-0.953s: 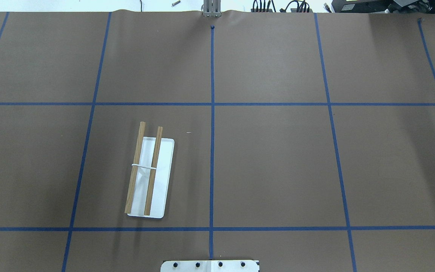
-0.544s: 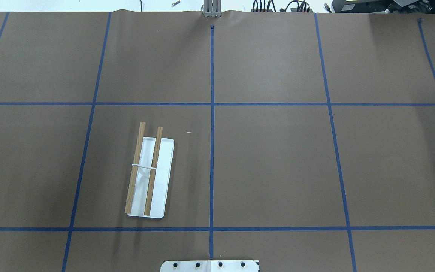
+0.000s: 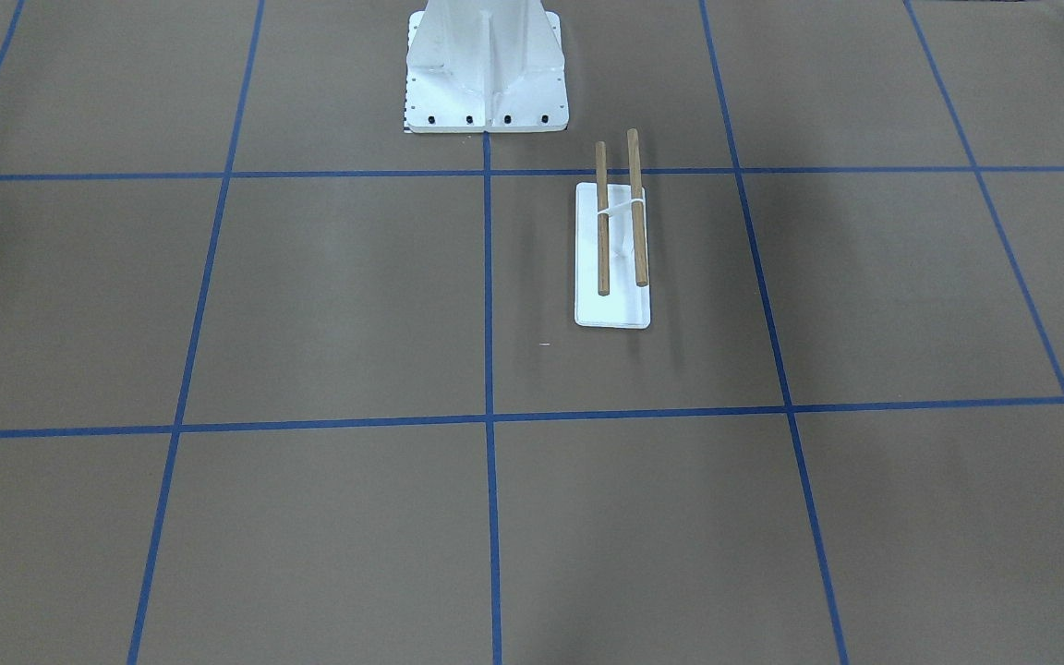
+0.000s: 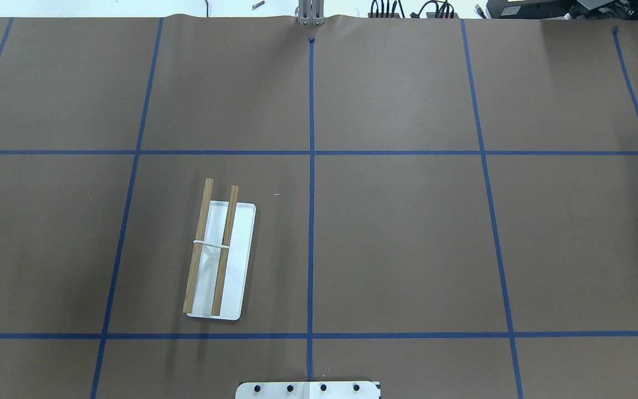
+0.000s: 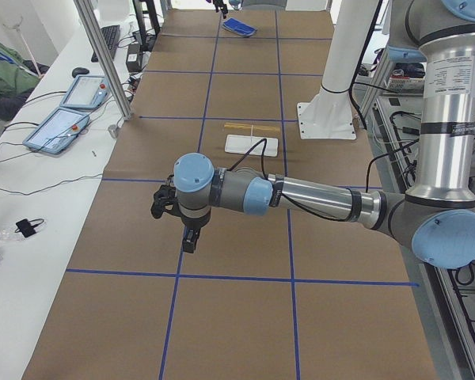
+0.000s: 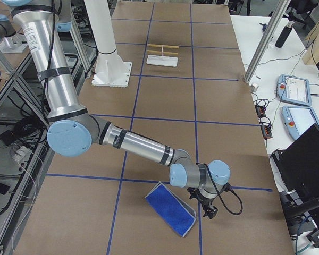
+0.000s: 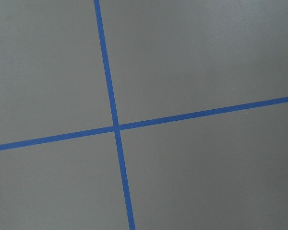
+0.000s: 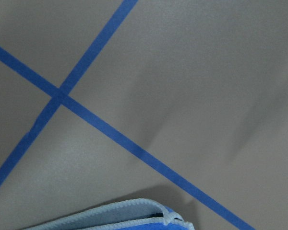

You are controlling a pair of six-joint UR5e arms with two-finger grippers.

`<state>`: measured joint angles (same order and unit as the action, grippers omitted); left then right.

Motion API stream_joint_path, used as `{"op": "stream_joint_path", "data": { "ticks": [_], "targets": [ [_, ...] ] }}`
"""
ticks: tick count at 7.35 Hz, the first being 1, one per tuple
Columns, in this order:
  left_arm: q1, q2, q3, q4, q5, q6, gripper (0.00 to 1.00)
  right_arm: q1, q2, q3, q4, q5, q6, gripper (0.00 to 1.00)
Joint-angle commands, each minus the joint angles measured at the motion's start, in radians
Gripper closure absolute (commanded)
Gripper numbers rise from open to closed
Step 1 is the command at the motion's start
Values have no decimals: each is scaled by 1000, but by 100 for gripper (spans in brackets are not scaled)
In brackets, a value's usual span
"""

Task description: Hang towel on rack

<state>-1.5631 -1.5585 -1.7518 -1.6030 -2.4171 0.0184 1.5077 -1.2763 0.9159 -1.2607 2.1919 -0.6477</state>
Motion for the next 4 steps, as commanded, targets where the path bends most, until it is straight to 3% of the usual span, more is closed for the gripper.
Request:
{"op": "stream_joint_path", "data": {
  "ticks": [1, 4],
  "targets": [
    [0, 0, 0, 0, 0, 0, 1, -1, 37, -87, 0, 0, -33, 0],
    [2, 0, 0, 0, 0, 0, 1, -1, 60, -150, 1, 6, -33, 3]
  ]
}}
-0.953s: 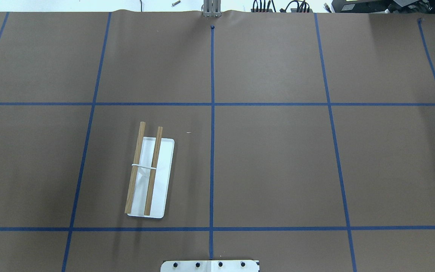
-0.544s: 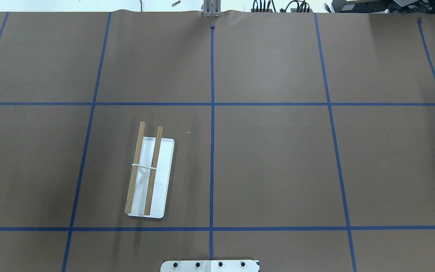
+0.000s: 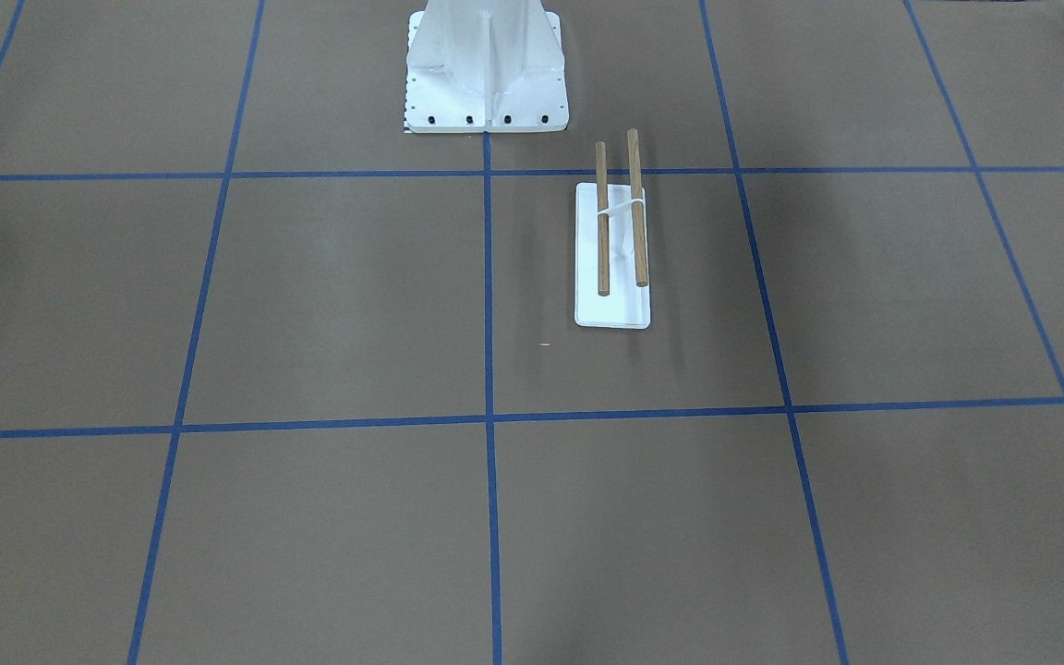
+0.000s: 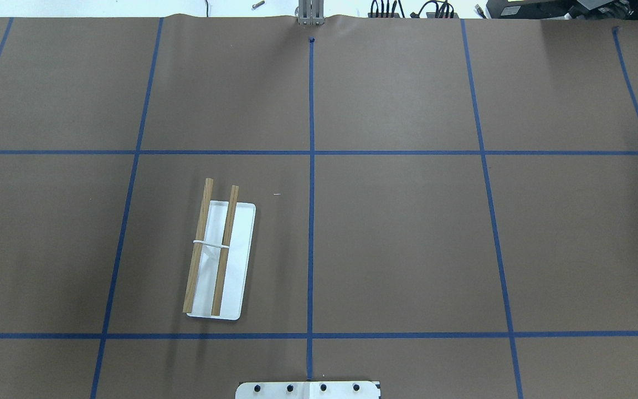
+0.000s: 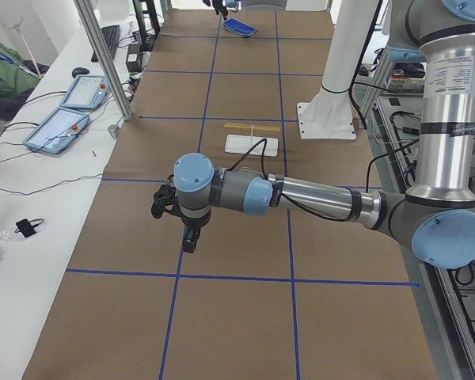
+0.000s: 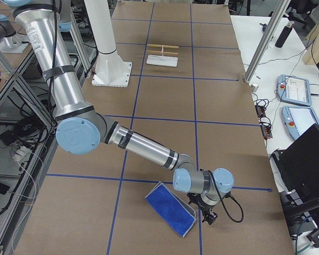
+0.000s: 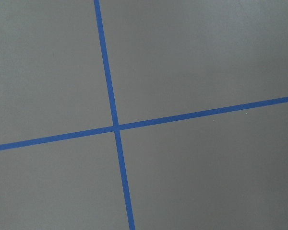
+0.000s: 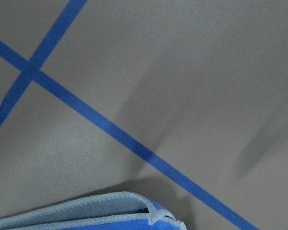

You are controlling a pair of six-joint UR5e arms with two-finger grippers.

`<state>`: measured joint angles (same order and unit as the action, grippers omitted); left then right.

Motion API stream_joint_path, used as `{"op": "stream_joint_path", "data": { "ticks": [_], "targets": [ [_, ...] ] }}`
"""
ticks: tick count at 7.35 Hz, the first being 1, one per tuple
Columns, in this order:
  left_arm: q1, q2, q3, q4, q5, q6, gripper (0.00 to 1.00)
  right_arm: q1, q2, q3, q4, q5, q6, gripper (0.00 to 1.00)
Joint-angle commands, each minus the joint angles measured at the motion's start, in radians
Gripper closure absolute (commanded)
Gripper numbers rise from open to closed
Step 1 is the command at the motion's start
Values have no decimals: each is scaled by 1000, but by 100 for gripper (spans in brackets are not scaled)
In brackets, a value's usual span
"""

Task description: Hang towel on rack

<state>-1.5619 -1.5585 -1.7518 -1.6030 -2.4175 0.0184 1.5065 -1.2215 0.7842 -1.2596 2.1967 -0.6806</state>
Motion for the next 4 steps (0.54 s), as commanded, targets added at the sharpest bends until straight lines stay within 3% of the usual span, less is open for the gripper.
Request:
{"op": "stream_joint_path", "data": {
  "ticks": [1, 4],
  "targets": [
    [2, 0, 0, 0, 0, 0, 1, -3, 8, -31, 0, 0, -1, 4],
    [6, 0, 0, 0, 0, 0, 1, -6, 14, -51, 0, 0, 4, 8]
  ]
}}
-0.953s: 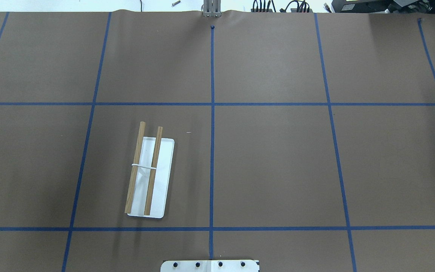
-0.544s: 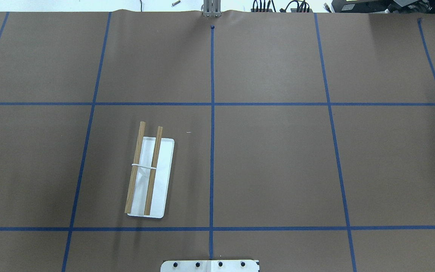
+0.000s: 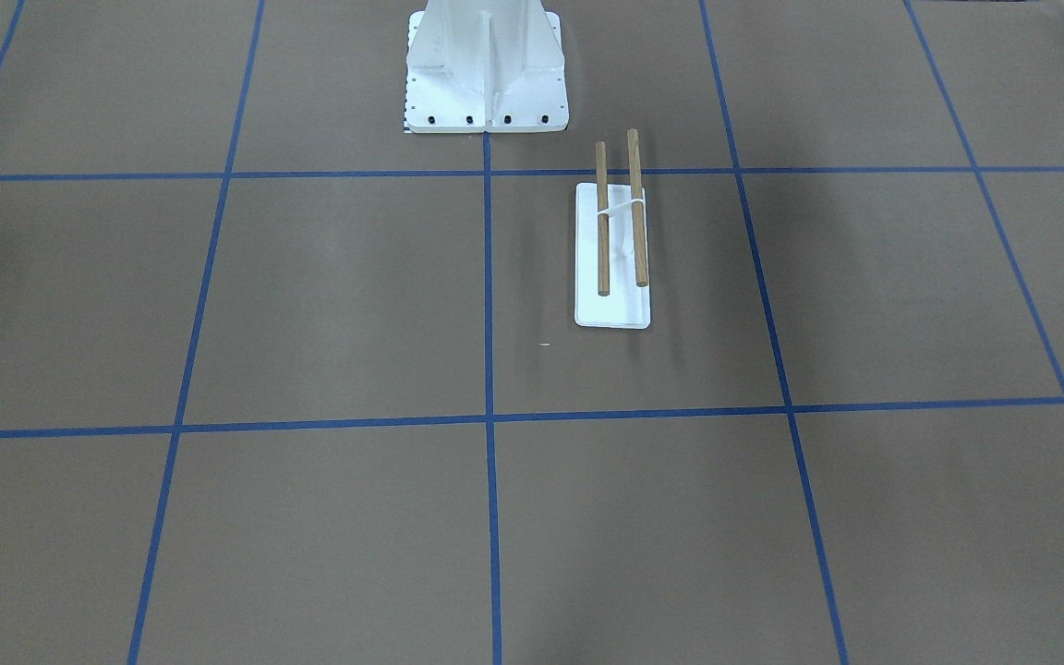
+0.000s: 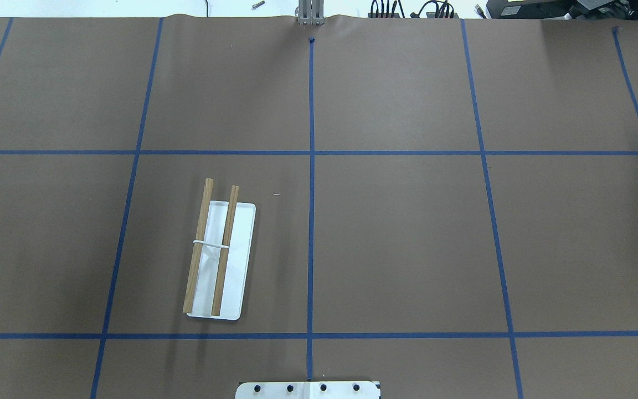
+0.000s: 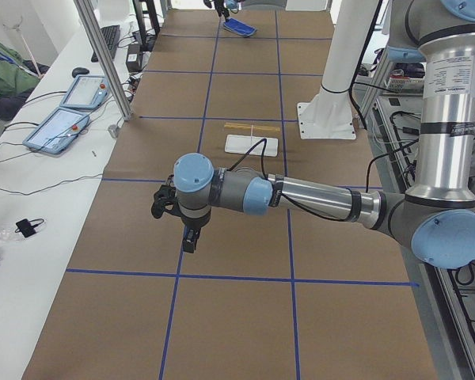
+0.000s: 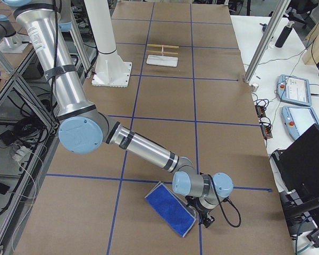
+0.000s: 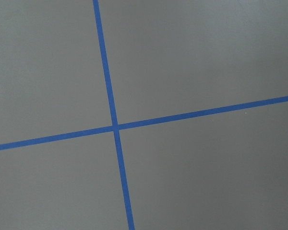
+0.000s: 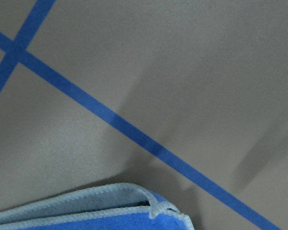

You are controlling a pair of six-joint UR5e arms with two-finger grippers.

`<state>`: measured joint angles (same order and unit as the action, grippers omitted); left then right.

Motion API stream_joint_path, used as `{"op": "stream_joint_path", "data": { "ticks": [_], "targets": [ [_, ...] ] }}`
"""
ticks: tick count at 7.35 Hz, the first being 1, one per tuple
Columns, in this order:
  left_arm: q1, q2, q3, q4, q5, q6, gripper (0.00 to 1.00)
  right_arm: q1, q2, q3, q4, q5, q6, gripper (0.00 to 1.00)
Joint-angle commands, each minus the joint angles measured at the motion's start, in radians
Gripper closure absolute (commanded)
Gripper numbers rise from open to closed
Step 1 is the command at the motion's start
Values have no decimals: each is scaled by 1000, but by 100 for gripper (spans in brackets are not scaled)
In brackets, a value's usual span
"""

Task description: Hang towel on rack

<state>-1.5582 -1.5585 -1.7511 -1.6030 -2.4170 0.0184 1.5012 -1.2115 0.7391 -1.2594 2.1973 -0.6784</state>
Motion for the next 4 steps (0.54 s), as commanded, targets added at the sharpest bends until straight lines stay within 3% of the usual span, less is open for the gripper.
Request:
{"op": "stream_joint_path", "data": {
  "ticks": [1, 4],
  "targets": [
    [3, 0, -1, 0, -1, 0, 1, -3, 6, -6, 2, 1, 5, 9],
    [3, 0, -1, 0, -1, 0, 1, -12, 18, -6, 2, 1, 25, 9]
  ]
}}
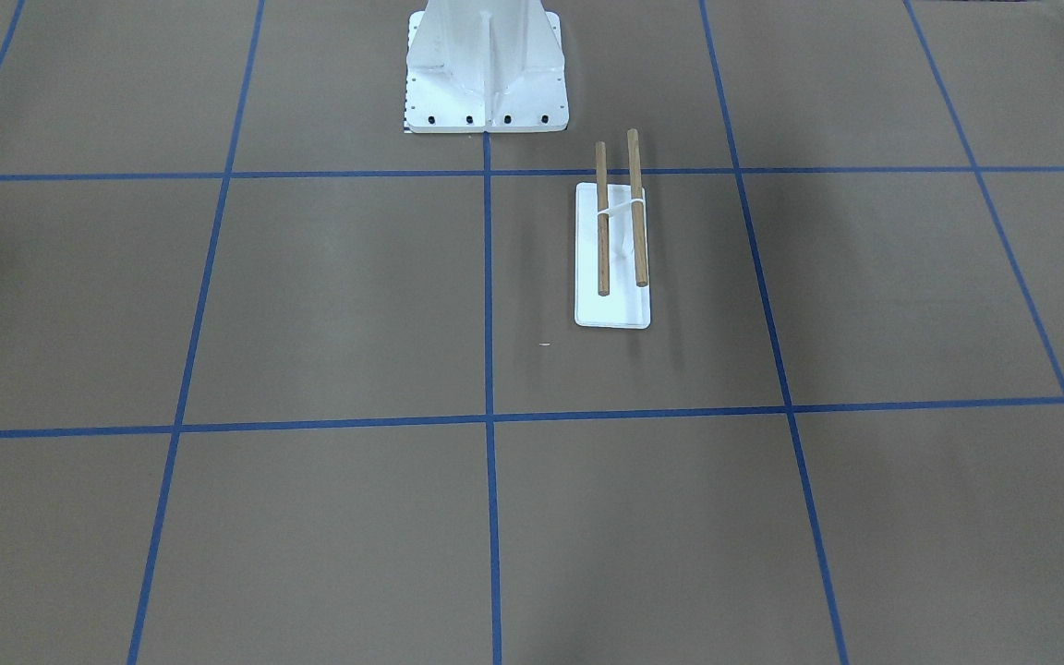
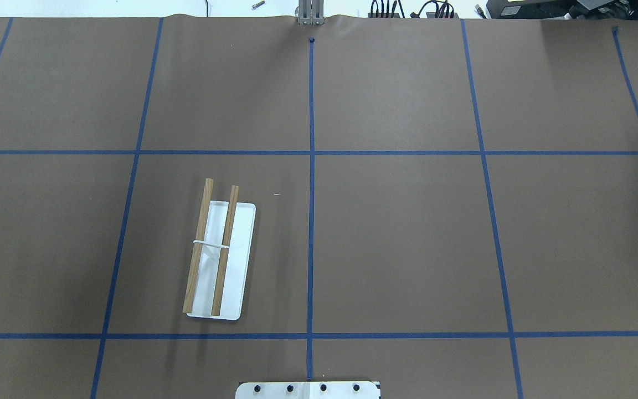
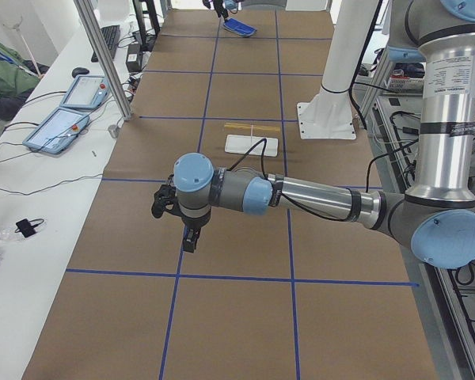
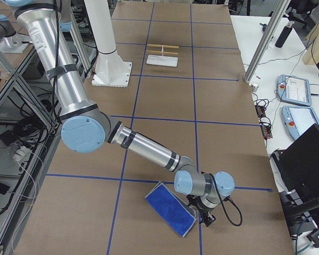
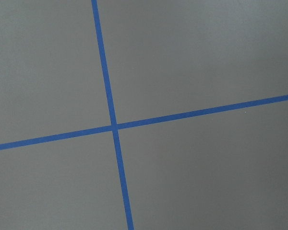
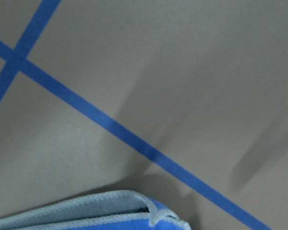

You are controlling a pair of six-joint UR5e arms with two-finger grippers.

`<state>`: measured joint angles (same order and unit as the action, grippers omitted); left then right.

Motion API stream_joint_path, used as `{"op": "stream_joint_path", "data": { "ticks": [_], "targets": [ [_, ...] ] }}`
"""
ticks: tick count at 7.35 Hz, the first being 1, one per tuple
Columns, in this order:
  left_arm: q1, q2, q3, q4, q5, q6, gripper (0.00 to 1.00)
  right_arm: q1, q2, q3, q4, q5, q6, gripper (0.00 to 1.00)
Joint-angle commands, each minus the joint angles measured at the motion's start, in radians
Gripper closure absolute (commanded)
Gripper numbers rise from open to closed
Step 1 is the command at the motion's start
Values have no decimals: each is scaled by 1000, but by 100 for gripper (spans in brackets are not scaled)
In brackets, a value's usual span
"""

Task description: Hang towel on rack

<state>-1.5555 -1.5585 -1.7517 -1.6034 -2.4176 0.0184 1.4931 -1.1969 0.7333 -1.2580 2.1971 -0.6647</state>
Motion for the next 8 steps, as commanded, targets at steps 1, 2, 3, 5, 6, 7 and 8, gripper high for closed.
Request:
{"op": "stream_joint_path", "data": {
  "ticks": [1, 2, 3, 5, 6, 7, 8],
  "targets": [
    [0, 0, 0, 0, 0, 0, 1, -8, 0, -5, 29, 3, 46, 8],
    [0, 2, 0, 0, -6, 0, 1, -8, -9, -20, 64, 3, 94, 8],
    [0, 3, 1, 0, -12, 0, 1, -8, -10, -31, 71, 4, 127, 9],
    [0, 3, 5, 0, -14, 0, 1, -11, -10, -37, 72, 4, 131, 12],
    [2, 3, 6, 0, -14, 0, 1, -14, -10, -38, 72, 3, 132, 15],
    [2, 3, 8, 0, -14, 0, 1, -19, -10, -49, 74, 4, 131, 17],
    [3, 2, 8, 0, -14, 0, 1, -22, -10, -55, 89, 3, 131, 17]
  ]
}}
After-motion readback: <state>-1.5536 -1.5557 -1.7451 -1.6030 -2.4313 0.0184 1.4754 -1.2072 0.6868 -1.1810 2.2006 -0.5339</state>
